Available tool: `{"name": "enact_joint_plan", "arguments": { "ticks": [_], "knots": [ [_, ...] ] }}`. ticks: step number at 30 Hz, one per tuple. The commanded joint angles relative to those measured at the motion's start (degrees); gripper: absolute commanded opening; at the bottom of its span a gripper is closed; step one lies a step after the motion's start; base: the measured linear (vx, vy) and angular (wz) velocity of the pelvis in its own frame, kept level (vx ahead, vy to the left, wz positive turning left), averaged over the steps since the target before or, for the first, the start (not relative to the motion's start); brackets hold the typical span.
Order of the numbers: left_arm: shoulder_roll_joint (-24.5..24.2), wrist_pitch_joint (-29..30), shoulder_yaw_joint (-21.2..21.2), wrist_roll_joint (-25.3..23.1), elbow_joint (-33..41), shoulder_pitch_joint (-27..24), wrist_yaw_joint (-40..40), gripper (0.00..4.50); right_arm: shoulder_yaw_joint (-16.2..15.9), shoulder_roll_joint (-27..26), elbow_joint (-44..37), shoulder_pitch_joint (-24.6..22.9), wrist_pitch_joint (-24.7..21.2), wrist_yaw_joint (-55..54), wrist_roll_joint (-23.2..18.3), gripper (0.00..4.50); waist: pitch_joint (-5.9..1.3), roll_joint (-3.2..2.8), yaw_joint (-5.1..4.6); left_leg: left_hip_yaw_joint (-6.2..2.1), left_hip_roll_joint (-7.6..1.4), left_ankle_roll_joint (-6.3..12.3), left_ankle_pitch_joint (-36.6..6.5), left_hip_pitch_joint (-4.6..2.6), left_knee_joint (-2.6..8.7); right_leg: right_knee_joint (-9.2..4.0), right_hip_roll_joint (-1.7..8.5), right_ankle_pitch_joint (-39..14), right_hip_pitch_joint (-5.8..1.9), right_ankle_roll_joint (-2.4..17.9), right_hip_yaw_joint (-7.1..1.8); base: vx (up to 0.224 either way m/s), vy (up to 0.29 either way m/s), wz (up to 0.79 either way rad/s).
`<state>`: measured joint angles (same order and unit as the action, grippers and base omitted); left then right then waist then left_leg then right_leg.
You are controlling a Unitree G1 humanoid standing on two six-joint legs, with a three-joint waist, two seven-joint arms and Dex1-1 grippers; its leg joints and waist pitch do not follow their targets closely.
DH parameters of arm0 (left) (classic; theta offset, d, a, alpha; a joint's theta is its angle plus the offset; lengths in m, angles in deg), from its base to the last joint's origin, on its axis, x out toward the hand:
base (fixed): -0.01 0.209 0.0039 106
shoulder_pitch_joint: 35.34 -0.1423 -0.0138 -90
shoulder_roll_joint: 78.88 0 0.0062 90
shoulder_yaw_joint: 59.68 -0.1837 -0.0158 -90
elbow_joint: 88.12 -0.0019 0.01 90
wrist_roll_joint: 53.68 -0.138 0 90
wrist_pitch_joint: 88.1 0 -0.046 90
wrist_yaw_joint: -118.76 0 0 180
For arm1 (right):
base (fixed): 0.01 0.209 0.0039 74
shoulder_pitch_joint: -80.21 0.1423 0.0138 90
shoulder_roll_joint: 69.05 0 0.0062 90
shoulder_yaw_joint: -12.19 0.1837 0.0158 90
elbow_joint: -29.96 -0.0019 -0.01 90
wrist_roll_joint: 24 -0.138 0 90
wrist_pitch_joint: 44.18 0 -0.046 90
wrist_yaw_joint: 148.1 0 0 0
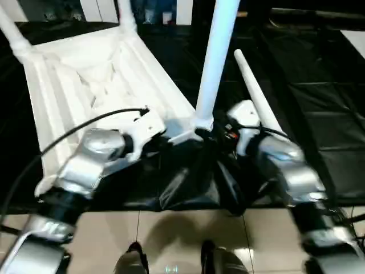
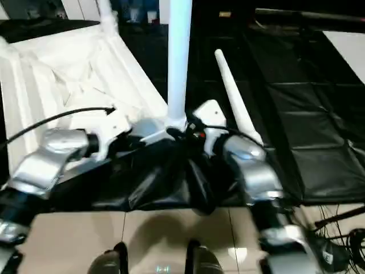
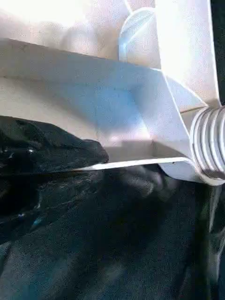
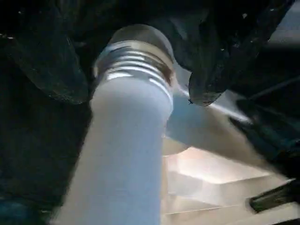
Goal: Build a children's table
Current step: Rotate leg to tighten
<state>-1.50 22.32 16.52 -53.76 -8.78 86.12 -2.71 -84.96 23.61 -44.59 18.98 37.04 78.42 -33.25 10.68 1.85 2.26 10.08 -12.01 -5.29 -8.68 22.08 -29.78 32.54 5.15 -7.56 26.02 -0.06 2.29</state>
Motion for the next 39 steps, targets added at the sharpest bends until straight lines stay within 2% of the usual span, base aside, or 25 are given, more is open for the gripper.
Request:
{"name": "enact_joint_plan", "arguments": {
  "ticks": [1,2,3,4,5,6,7,8,11,13,14,18,21,24,26,29,32,39],
  "knots": [
    [-0.73,-1.08,-2.9,0.49,1.02,-1.59,4.32,0.0,-1.19,1.31,-2.92,-1.01,-1.08,4.65,-1.38,3.69,-3.34,0.07,-0.08,1.2,-0.53,5.32,-8.92,-1.03,2.17,-3.12,1.32,-13.19,-2.59,11.92,-2.01,0.091,-0.015,0.09],
    [-1.28,-1.48,-2.9,0.68,1.48,-1.73,4.87,0.0,-1.08,1.73,-3.38,-1.08,-0.75,5.31,-1.36,3.69,-3.39,0.06,-0.14,1.24,-0.51,5.54,-7.88,-0.97,1.95,-2.77,1.24,-11.13,-2.69,12.65,-2.07,0.092,-0.002,0.08],
    [-1.65,-1.81,-2.83,0.93,1.93,-1.89,5.29,0.0,-0.89,1.96,-3.87,-1.07,-0.75,5.43,-1.28,3.69,-2.93,0.26,-0.25,1.27,-0.46,5.82,-6.75,-0.74,1.92,-2.52,1.17,-9.29,-2.62,13.12,-2.06,0.089,0.012,0.01],
    [-1.84,-1.57,-2.62,1.23,2.4,-2.07,5.38,0.0,-0.65,1.99,-4.39,-0.95,-1.16,5.44,-1.52,3.69,-3.19,0.04,-0.29,1.19,-0.3,6.54,-2.58,-0.73,1.62,-1.5,1.04,-2.86,-3.16,14.66,-1.95,0.089,0.012,0.01],
    [-1.97,-1.45,-2.48,1.39,2.65,-2.18,5.43,0.0,-0.54,1.97,-4.53,-0.71,-1.34,5.48,-1.65,3.69,-3.25,0.05,-0.37,1.2,-0.19,6.87,-1.52,-0.69,1.45,-1.27,0.93,-0.71,-3.26,15.12,-1.94,0.079,0.023,-0.02],
    [-2.15,-1.56,-2.31,1.61,3.08,-2.37,5.59,0.0,-0.63,2.15,-4.58,-0.42,-1.01,5.22,-1.41,3.69,-2.9,0.11,-0.52,1.09,-0.17,7.32,-0.24,-0.48,1.41,-0.97,0.89,2.2,-3.41,15.73,-1.9,0.068,0.034,-0.04],
    [-2.27,-1.36,-2.17,1.77,3.43,-2.51,5.67,0.0,-0.81,2.33,-4.49,-0.17,-0.69,5.37,-1.33,3.69,-2.97,0.16,-0.64,1.05,-0.07,7.65,-0.11,-0.5,1.31,-0.79,0.89,3.45,-3.64,15.91,-1.89,0.068,0.034,-0.04],
    [-2.39,-1.18,-2.08,1.91,3.8,-2.65,5.77,0.0,-0.95,2.5,-4.58,-0.08,-0.51,5.47,-1.29,3.69,-2.82,0.22,-0.7,1.17,-0.06,7.87,-0.26,-0.76,1.29,-0.85,0.83,3.82,-3.46,16.03,-1.92,0.051,0.036,0.0],
    [-2.87,-1.12,-2.03,2.35,4.56,-3.02,6.28,0.0,-1.22,2.62,-4.24,0.36,-0.29,5.73,-1.28,3.69,-2.41,0.19,-0.86,1.24,-0.19,8.51,-0.58,-0.97,1.32,-0.86,1.0,3.64,-3.47,16.5,-1.99,0.0,0.0,0.0],
    [-3.31,-1.28,-2.17,2.5,5.01,-3.47,6.58,0.0,-1.83,2.86,-3.23,0.51,0.54,6.94,-0.99,3.69,-2.03,0.37,-0.8,1.3,-0.27,8.2,-2.26,-0.91,1.47,-1.13,1.3,0.48,-3.59,16.18,-2.06,0.0,0.0,0.0],
    [-3.47,-1.36,-2.2,2.59,5.11,-3.57,6.71,0.0,-1.91,2.88,-3.08,0.51,0.45,7.53,-0.97,3.69,-1.73,0.38,-0.72,1.25,-0.25,7.32,-4.43,-0.81,1.68,-1.49,1.5,-3.81,-3.69,15.35,-2.09,0.0,0.0,0.0],
    [-3.75,-1.31,-2.21,2.78,5.4,-3.58,7.08,0.0,-2.03,2.11,-1.16,1.14,1.61,7.75,-0.44,3.69,-1.56,0.26,-0.73,1.22,-0.41,5.59,-6.65,-1.05,1.88,-1.86,1.71,-8.28,-3.51,14.66,-2.19,0.0,0.0,0.0],
    [-3.71,-1.47,-2.23,2.61,5.26,-3.43,7.27,0.0,-2.16,1.36,0.33,1.81,2.39,7.05,-0.1,3.69,-1.72,0.08,-0.71,1.22,-0.35,5.74,-4.37,-1.08,1.7,-1.42,1.53,-4.72,-3.62,15.4,-2.21,0.0,0.0,0.0],
    [-3.48,-1.52,-2.39,2.49,5.11,-3.25,7.35,0.0,-2.47,0.43,2.66,2.81,3.29,6.34,0.27,3.36,-1.8,0.01,-0.8,1.34,-0.23,6.7,-2.27,-1.13,1.46,-1.04,1.34,-0.63,-3.67,16.56,-2.21,0.0,0.0,0.0],
    [-3.5,-1.55,-2.54,2.47,5.05,-3.21,7.4,0.0,-2.67,0.18,3.63,3.23,3.73,6.33,0.38,3.32,-1.79,-0.03,-0.79,1.39,-0.23,6.94,-2.4,-1.17,1.44,-1.02,1.37,-0.46,-3.7,16.93,-2.22,0.0,0.0,0.0],
    [-3.63,-1.69,-2.74,2.59,4.85,-3.13,7.43,0.0,-2.72,-0.2,4.93,3.82,4.27,6.3,0.45,2.99,-1.85,-0.01,-0.74,1.38,-0.23,7.2,-2.23,-1.14,1.39,-0.91,1.39,0.02,-3.85,17.24,-2.24,0.0,0.0,0.0],
    [-3.74,-1.66,-2.8,2.72,4.68,-3.17,7.37,0.0,-2.65,-0.69,6.1,4.31,4.91,6.35,0.47,2.77,-1.81,0.03,-0.73,1.39,-0.29,7.11,-3.18,-1.18,1.46,-1.03,1.44,-1.48,-3.83,17.16,-2.23,0.0,0.0,0.0],
    [-3.79,-1.0,-2.73,2.55,4.42,-3.3,7.05,0.0,-2.77,-1.19,7.51,4.16,5.62,6.2,1.11,2.72,-1.87,-0.06,-0.76,1.43,-0.26,7.12,-2.87,-1.25,1.39,-0.94,1.38,-0.86,-3.83,17.28,-2.3,0.0,0.0,0.0]
  ]
}}
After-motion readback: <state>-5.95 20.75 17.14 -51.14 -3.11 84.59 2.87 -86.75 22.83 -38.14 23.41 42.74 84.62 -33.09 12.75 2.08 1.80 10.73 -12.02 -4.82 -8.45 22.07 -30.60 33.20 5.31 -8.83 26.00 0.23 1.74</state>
